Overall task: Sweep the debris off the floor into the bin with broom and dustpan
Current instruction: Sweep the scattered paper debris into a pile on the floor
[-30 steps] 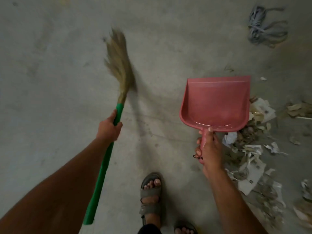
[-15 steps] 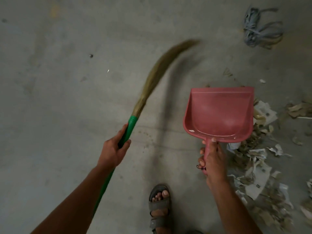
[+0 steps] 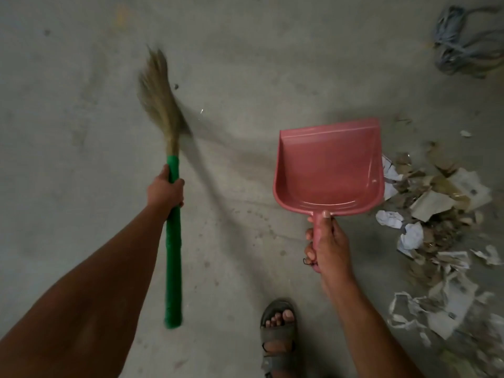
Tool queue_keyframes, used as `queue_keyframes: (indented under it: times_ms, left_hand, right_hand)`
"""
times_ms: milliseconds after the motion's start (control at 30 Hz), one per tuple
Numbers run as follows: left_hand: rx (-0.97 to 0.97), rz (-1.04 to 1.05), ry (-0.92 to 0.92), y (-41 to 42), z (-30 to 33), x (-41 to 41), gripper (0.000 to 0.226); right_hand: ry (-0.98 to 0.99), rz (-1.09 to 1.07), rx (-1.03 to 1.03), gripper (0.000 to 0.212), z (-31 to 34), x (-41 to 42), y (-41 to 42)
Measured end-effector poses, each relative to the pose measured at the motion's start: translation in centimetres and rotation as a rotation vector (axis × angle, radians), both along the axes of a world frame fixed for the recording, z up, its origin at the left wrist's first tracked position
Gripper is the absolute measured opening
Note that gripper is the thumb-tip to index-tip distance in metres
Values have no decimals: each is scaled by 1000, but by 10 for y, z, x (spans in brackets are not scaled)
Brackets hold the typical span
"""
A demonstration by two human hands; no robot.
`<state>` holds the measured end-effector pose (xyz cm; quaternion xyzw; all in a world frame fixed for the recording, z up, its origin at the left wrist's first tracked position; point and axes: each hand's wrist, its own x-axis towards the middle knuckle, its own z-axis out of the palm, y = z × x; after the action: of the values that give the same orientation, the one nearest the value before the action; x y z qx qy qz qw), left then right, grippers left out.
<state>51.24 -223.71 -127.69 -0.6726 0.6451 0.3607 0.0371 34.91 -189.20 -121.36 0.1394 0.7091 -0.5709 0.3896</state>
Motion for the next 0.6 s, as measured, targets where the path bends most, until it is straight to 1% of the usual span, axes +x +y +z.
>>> queue_keyframes:
  times_ms: [67, 167, 233, 333, 400, 467, 533, 600]
  left_hand:
    - [8, -143, -66, 10, -6, 4, 71]
    - [-14, -345, -86, 36, -12, 12, 71]
    - [-19, -525, -107, 57, -14, 16, 71]
    - [-25, -724, -63, 89, -12, 15, 72]
    - [-34, -781, 10, 107, -5, 11, 73]
    - [-93, -812, 100, 120, 2, 8, 74]
    - [-173, -806, 164, 128, 10, 0, 74]
    - [-194, -749, 181, 132, 20, -16, 74]
  right_hand:
    - [2, 30, 2, 50, -1, 6, -4]
    - [12, 36, 7, 50, -5, 14, -1]
    - [11, 13, 24, 50, -6, 17, 7]
    - [7, -28, 50, 47, -4, 16, 25]
    - [11, -61, 66, 44, -1, 13, 41]
    - [14, -114, 69, 40, 2, 10, 56]
    - [25, -159, 64, 38, 5, 5, 71]
    - [41, -198, 63, 37, 7, -3, 87]
